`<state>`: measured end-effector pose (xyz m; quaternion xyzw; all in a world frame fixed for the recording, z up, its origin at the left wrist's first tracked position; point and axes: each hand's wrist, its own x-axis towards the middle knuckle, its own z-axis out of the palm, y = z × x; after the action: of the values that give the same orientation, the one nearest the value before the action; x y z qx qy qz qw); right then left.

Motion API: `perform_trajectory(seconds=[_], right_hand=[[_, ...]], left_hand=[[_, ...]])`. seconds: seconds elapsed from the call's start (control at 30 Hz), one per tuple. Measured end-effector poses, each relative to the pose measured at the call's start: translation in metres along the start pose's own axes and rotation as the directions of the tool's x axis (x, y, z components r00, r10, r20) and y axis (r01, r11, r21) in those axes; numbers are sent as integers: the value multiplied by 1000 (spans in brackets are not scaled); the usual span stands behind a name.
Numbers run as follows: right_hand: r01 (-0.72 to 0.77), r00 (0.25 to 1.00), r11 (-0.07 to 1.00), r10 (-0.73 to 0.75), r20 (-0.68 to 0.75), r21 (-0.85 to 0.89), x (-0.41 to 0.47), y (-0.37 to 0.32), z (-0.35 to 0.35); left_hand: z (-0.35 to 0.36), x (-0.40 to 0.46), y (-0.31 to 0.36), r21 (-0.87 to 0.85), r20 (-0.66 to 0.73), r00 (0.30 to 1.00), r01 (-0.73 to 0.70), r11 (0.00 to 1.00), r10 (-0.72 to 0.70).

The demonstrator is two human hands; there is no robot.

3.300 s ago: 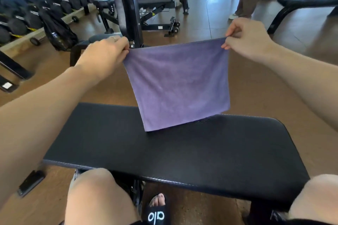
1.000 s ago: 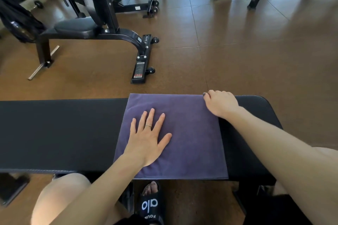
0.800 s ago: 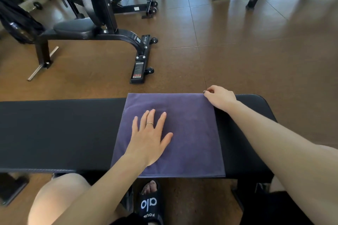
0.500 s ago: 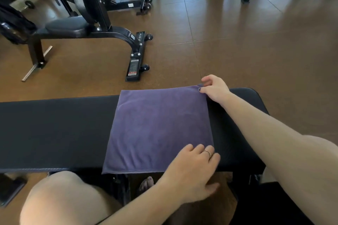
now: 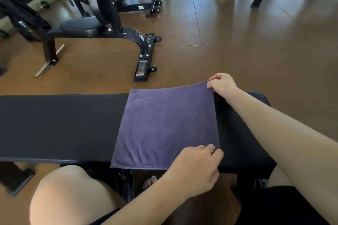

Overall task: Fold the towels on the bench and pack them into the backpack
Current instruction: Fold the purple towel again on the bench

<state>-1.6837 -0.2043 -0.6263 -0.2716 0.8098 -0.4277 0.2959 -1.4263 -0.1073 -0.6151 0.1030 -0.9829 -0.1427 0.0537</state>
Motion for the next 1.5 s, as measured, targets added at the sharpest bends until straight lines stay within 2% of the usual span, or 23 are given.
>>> perform_trajectory(seconds=[0.07, 0.13, 0.27, 0.37, 0.47, 0.53, 0.6, 0.7, 0.8, 0.87, 1.03, 1.23, 1.33, 1.5], right_hand=[[30, 1000, 1000, -30, -6, -1, -3, -14, 1], [67, 998, 998, -68, 5, 13, -5, -32, 5], [139, 989, 988, -141, 33, 67, -9, -76, 30], [214, 970, 976, -218, 103, 51, -13, -106, 63], [283, 938, 959, -275, 208, -5, -19, -126, 106], [288, 923, 957, -273, 271, -17, -21, -132, 134], [261, 912, 965, -245, 328, -5, -23, -134, 155], [244, 893, 968, -200, 403, -61, -29, -133, 183], [346, 876, 905, -217, 432, -248, -33, -129, 197], [399, 864, 863, -241, 442, -310, -33, -126, 201], [549, 806, 778, -398, 438, -306, -26, -123, 207], [637, 758, 691, -483, 438, -342, -21, -123, 218], [652, 750, 639, -467, 469, -407, -20, -118, 221], [650, 754, 633, -466, 463, -420, -20, -114, 222]], left_hand=[[-17, -8, -1, -166, -73, 988, 119, 979, -133], [-35, -20, -8, -292, -126, 945, 255, 922, -301], [-65, -54, -31, -559, -114, 832, 399, 727, -543], [-70, -84, -50, -685, -14, 724, 495, 534, -689], [-64, -109, -68, -761, 82, 584, 560, 328, -808], [-56, -120, -76, -825, 161, 497, 542, 160, -853], [-52, -129, -77, -842, 197, 444, 534, 81, -874], [-45, -142, -81, -830, 211, 406, 554, 56, -889], [-40, -147, -81, -812, 217, 388, 580, 55, -896], [-39, -148, -82, -814, 223, 371, 580, 38, -901], [-44, -153, -83, -828, 207, 357, 560, 31, -911], [-54, -156, -86, -841, 250, 296, 538, -56, -922], [-53, -157, -86, -782, 229, 306, 624, 13, -924], [-53, -159, -84, -686, 171, 309, 719, 112, -935]])
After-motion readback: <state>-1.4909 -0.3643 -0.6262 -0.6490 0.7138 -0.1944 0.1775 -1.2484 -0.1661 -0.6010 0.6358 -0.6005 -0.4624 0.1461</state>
